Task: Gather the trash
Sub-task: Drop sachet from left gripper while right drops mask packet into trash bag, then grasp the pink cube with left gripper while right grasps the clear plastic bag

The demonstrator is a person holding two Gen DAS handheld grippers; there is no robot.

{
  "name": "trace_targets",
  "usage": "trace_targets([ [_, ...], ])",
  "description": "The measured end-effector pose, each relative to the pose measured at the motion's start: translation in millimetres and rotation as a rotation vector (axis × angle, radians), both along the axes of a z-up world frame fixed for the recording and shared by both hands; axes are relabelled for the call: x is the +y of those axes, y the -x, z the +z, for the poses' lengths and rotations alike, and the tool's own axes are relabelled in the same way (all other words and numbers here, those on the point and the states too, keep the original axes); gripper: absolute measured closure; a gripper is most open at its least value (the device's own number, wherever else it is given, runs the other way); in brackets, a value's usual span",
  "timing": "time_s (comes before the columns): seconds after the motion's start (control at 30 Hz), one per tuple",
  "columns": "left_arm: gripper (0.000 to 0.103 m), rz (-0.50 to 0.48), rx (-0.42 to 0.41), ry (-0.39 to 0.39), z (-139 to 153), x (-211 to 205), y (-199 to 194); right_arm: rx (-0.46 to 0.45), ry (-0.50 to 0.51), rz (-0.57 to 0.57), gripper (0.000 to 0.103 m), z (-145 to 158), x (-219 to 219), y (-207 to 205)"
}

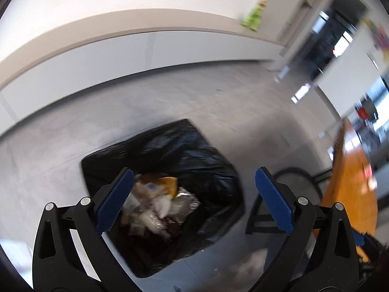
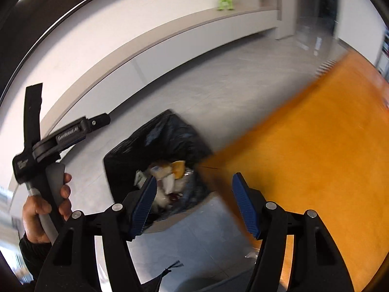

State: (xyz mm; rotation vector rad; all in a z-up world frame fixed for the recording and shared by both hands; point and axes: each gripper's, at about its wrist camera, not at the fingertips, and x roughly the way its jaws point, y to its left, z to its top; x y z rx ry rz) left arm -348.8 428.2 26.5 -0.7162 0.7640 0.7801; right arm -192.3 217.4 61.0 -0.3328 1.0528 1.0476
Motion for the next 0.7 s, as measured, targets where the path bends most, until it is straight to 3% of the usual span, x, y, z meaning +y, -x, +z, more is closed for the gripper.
trace_targets([
  [0.43, 0.006, -0.414, -0.022, -0.005, 26.1, -122.1, -166.7, 0.012, -0.025, -0.339, 0.038, 1.4, -125.9, -115.0],
  [0.7, 0.006, -0.655, -0.025, -0.050, 46.6, -207.2, -289.0, 0.029, -0.024, -0.608, 0.038, -6.5, -220.6, -220.7],
])
